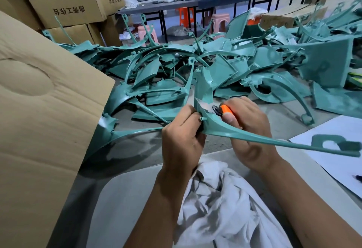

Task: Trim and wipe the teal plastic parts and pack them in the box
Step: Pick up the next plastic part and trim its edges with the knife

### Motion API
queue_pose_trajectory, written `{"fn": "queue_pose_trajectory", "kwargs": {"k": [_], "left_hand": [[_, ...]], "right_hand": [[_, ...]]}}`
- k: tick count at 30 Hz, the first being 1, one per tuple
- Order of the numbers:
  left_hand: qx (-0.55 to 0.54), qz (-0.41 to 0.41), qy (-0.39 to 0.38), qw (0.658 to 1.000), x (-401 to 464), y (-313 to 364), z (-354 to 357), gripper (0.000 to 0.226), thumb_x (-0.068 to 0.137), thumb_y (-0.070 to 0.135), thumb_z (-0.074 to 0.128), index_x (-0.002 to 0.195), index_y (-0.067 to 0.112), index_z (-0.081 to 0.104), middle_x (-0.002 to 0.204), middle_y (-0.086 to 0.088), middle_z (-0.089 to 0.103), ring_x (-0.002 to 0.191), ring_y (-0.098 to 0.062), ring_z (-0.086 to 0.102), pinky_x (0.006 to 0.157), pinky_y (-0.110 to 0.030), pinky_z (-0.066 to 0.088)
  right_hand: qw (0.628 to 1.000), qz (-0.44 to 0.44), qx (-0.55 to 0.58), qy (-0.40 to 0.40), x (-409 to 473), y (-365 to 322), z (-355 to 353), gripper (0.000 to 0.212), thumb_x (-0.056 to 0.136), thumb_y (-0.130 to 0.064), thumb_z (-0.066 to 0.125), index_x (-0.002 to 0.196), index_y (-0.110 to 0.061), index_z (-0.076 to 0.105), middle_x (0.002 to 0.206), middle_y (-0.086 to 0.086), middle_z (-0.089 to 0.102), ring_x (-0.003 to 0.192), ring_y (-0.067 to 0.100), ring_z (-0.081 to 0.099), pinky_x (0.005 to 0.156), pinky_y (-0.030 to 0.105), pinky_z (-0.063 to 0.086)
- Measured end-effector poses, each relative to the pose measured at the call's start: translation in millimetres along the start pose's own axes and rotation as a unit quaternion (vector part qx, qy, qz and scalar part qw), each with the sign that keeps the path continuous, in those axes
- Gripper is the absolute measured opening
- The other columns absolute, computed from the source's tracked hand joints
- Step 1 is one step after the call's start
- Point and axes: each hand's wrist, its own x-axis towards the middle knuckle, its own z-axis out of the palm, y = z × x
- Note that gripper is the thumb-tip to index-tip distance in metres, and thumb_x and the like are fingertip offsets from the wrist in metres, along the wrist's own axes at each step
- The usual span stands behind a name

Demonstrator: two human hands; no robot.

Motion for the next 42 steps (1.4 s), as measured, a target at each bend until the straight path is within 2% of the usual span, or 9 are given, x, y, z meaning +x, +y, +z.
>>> {"fn": "queue_pose_trajectory", "kwargs": {"k": [5,10,14,19,23,26,31,34,42], "left_hand": [[0.009,0.011,0.017,1.000,0.8,3.8,1.7,0.026,0.094,0.006,0.072,0.072,0.003,0.059,0.083,0.007,0.043,0.068,-0.003,0.035,0.071,-0.006,0.031],[0.054,0.013,0.009,0.998,-0.3,3.9,1.5,0.028,0.088,-0.007,0.068,0.067,0.003,0.051,0.074,-0.005,0.045,0.060,-0.023,0.036,0.052,-0.026,0.035],[0.068,0.006,0.008,0.998,2.5,6.1,0.3,0.033,0.084,-0.011,0.063,0.067,0.010,0.043,0.074,-0.003,0.037,0.062,-0.020,0.027,0.058,-0.020,0.025],[0.069,-0.007,0.002,0.998,0.3,7.5,1.4,0.025,0.085,-0.008,0.068,0.068,0.004,0.053,0.074,-0.005,0.045,0.061,-0.020,0.033,0.056,-0.019,0.030],[0.065,-0.024,0.004,0.998,0.3,7.3,1.0,0.025,0.083,-0.009,0.067,0.068,0.004,0.053,0.074,-0.004,0.045,0.061,-0.017,0.033,0.060,-0.013,0.028],[0.055,-0.058,0.003,0.997,-0.1,4.1,-1.9,0.024,0.081,-0.008,0.067,0.068,0.005,0.052,0.075,-0.002,0.045,0.063,-0.015,0.035,0.061,-0.009,0.028],[0.040,-0.078,-0.009,0.996,2.2,2.1,-1.9,0.034,0.082,-0.007,0.068,0.067,0.011,0.043,0.076,0.002,0.043,0.064,-0.012,0.036,0.061,-0.008,0.027],[0.040,-0.085,-0.032,0.995,1.6,0.8,-1.1,0.028,0.084,-0.008,0.072,0.070,0.006,0.052,0.081,0.004,0.047,0.068,-0.005,0.041,0.065,-0.005,0.029],[0.054,-0.104,-0.031,0.993,2.6,-0.5,-5.1,0.018,0.082,-0.008,0.067,0.073,0.005,0.058,0.081,0.006,0.049,0.070,0.003,0.047,0.066,-0.004,0.032]], "right_hand": [[0.999,0.006,-0.038,0.029,-0.8,1.7,0.4,0.049,0.109,-0.045,0.035,0.091,-0.006,0.059,0.083,-0.001,0.057,0.075,0.027,0.047,0.067,0.050,0.039],[0.990,0.003,-0.124,0.062,-2.4,6.1,0.6,0.040,0.105,-0.037,0.042,0.101,-0.004,0.063,0.093,0.006,0.061,0.085,0.032,0.051,0.077,0.043,0.039],[0.980,0.050,-0.186,0.057,-6.9,1.9,5.3,0.031,0.102,-0.031,0.046,0.105,-0.008,0.065,0.097,0.007,0.065,0.093,0.034,0.056,0.084,0.044,0.040],[0.993,0.073,-0.076,0.057,-8.7,-2.2,6.3,0.035,0.108,-0.026,0.037,0.097,-0.009,0.066,0.075,-0.001,0.062,0.067,0.028,0.057,0.062,0.038,0.044],[0.997,0.063,-0.038,-0.006,-7.3,-1.5,7.2,0.036,0.107,-0.029,0.035,0.075,-0.027,0.053,0.062,-0.024,0.036,0.055,0.015,0.041,0.060,0.032,0.035],[0.993,0.091,0.057,-0.043,-7.2,0.9,7.2,0.045,0.110,-0.038,0.034,0.069,-0.039,0.051,0.051,-0.016,0.045,0.047,0.006,0.045,0.050,0.033,0.036],[0.930,0.231,0.279,-0.061,-8.4,5.2,-5.8,0.066,0.108,-0.052,0.028,0.073,-0.013,0.067,0.050,0.006,0.054,0.043,0.014,0.045,0.044,0.023,0.037],[0.923,0.260,0.279,-0.058,-5.7,5.2,-6.0,0.072,0.104,-0.063,0.030,0.069,-0.009,0.063,0.048,0.008,0.053,0.043,0.013,0.045,0.044,0.020,0.036],[0.961,0.161,0.207,-0.091,-7.0,-6.1,0.3,0.059,0.109,-0.052,0.033,0.067,-0.016,0.054,0.054,0.008,0.054,0.045,0.018,0.049,0.045,0.027,0.037]]}}
